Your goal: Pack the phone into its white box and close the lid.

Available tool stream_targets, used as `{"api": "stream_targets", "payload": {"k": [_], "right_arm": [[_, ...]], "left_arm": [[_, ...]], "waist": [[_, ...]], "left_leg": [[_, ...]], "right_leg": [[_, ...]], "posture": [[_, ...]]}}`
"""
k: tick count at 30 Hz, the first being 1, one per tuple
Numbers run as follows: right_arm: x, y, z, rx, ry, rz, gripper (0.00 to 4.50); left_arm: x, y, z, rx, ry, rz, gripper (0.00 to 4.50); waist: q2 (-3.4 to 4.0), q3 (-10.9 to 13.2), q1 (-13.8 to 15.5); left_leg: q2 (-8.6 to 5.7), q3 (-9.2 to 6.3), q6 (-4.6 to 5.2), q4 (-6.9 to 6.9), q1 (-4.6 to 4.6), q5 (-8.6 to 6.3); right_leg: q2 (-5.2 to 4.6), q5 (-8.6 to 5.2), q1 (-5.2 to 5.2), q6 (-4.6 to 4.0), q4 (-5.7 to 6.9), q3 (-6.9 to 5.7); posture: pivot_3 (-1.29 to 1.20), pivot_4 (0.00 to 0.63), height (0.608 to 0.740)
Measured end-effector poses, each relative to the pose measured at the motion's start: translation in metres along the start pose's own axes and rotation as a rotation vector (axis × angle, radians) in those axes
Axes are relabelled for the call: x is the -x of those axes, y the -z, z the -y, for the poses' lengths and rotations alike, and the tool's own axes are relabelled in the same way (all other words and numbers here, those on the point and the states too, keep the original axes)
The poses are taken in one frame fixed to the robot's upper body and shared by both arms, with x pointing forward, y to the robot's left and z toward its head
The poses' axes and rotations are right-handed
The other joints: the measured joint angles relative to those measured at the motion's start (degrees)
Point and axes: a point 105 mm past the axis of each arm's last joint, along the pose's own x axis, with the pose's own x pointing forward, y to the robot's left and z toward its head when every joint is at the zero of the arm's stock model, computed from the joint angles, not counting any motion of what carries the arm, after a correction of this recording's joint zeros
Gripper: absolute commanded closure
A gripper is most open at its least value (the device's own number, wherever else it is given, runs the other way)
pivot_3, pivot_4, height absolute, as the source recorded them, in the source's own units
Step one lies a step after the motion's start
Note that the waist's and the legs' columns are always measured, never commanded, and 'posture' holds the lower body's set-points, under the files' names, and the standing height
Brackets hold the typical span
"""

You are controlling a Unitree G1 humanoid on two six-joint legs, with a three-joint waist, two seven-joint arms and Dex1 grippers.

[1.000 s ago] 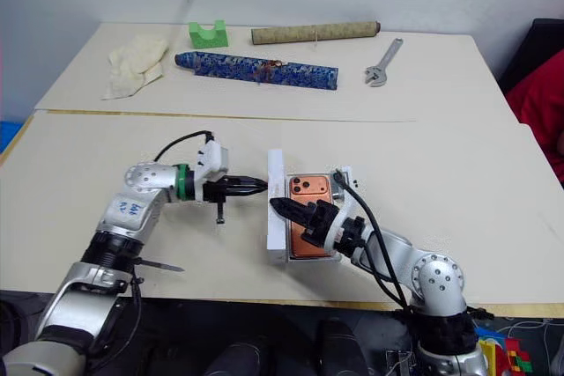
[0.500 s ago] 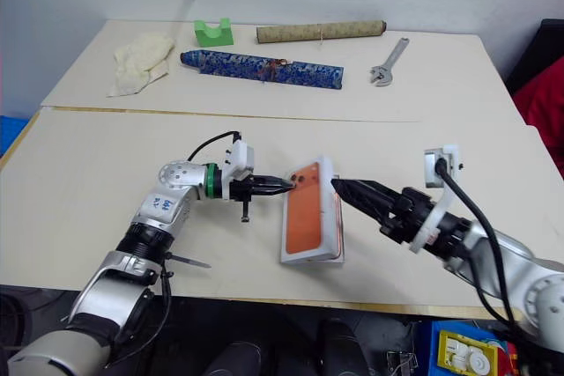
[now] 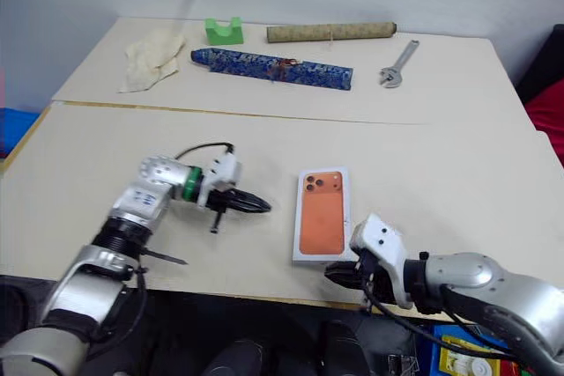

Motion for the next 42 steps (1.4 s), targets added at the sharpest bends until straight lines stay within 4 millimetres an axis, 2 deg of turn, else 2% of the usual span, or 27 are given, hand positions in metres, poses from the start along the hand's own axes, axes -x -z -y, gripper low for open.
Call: {"api": "stream_targets", "payload": {"k": [6, 8, 17, 19, 22, 24, 27, 30, 32, 34, 38, 42], "right_arm": [[-0.006, 0.006, 0.013, 0.009, 0.053, -0.003, 4.46], [-0.01, 0.007, 0.016, -0.02, 0.056, 0.025, 4.46], [-0.002, 0.011, 0.028, -0.051, 0.099, 0.029, 4.46], [0.007, 0.002, 0.025, -0.051, 0.078, 0.069, 4.46], [0.014, -0.023, 0.02, -0.011, 0.046, 0.156, 4.46], [0.012, -0.037, 0.022, 0.012, 0.053, 0.205, 4.46], [0.001, -0.043, 0.037, 0.028, 0.119, 0.209, 4.46], [-0.017, -0.029, 0.06, 0.027, 0.218, 0.125, 4.46], [-0.021, -0.021, 0.067, 0.13, 0.265, 0.044, 4.46], [-0.021, -0.018, 0.07, 0.195, 0.283, 0.014, 4.46], [-0.015, -0.016, 0.072, 0.189, 0.303, 0.016, 4.46], [-0.011, -0.017, 0.068, 0.072, 0.269, 0.094, 4.46]], "left_arm": [[-0.033, -0.021, -0.011, -0.083, 0.02, 0.034, 4.5], [-0.038, -0.022, -0.011, -0.088, 0.026, 0.043, 4.5], [-0.031, -0.017, -0.016, -0.068, -0.01, 0.049, 4.5], [-0.027, -0.016, -0.018, -0.056, -0.027, 0.052, 4.5], [-0.029, -0.017, -0.02, -0.051, -0.034, 0.056, 4.5], [-0.032, -0.019, -0.022, -0.054, -0.037, 0.057, 4.5], [-0.035, -0.022, -0.023, -0.057, -0.039, 0.06, 4.5], [-0.039, -0.025, -0.023, -0.064, -0.033, 0.069, 4.5], [-0.036, -0.025, -0.024, -0.059, -0.037, 0.068, 4.5], [-0.031, -0.024, -0.025, -0.041, -0.047, 0.072, 4.5], [-0.014, -0.024, -0.031, -0.009, -0.094, 0.074, 4.5], [-0.003, -0.023, -0.032, -0.006, -0.113, 0.059, 4.5]], "waist": [[-0.14, 0.04, -0.34], [-0.16, 0.04, -0.53], [-0.18, 0.06, -0.38], [-0.18, 0.06, -0.36], [-0.19, 0.06, -0.37], [-0.21, 0.05, -0.34], [-0.22, 0.04, -0.43], [-0.21, 0.04, -0.5], [-0.24, -0.02, -0.51], [-0.35, -0.14, -0.37], [-0.45, -0.21, -0.11], [-0.47, -0.21, -0.22]], "left_leg": [[-0.18, 0.03, 0.14, 0.5, -0.02, -0.09], [-0.22, 0.04, 0.14, 0.52, 0.04, -0.11], [-0.24, 0.04, 0.31, 0.54, 0.17, -0.22], [-0.24, 0.05, 0.32, 0.58, 0.17, -0.24], [-0.25, 0.05, 0.3, 0.6, 0.19, -0.27], [-0.26, 0.05, 0.3, 0.59, 0.18, -0.27], [-0.26, 0.06, 0.3, 0.58, 0.18, -0.28], [-0.28, 0.11, 0.3, 0.58, 0.14, -0.28], [-0.35, 0.12, 0.29, 0.62, 0.19, -0.28], [-0.39, 0.11, 0.3, 0.62, 0.25, -0.29], [-0.41, 0.07, 0.45, 0.64, 0.28, -0.39], [-0.52, 0.04, 0.5, 0.74, 0.28, -0.44]], "right_leg": [[-0.15, 0.06, -0.04, 0.12, 0.06, 0.01], [-0.15, 0.07, -0.06, 0.13, 0.05, 0.02], [-0.09, 0.12, -0.1, 0.22, 0.08, 0.11], [-0.09, 0.12, -0.12, 0.22, 0.09, 0.11], [-0.09, 0.12, -0.11, 0.22, 0.1, 0.08], [-0.1, 0.12, -0.12, 0.21, 0.08, 0.08], [-0.1, 0.12, -0.15, 0.21, 0.09, 0.09], [-0.11, 0.12, -0.28, 0.21, 0.21, 0.13], [-0.17, 0.13, -0.34, 0.21, 0.45, 0.13], [-0.23, 0.13, -0.29, 0.21, 0.47, 0.12], [-0.23, 0.13, -0.16, 0.21, 0.49, 0.09], [-0.31, 0.13, -0.19, 0.2, 0.54, 0.04]], "posture": [[0.0, 0.15, 0.74], [0.0, 0.15, 0.74], [0.0, 0.15, 0.74], [0.0, 0.15, 0.74], [0.0, 0.15, 0.74], [0.0, 0.15, 0.74], [0.0, 0.15, 0.74], [0.0, 0.15, 0.74], [0.0, 0.15, 0.74], [0.0, 0.15, 0.74], [0.0, 0.15, 0.74], [0.0, 0.15, 0.74]]}}
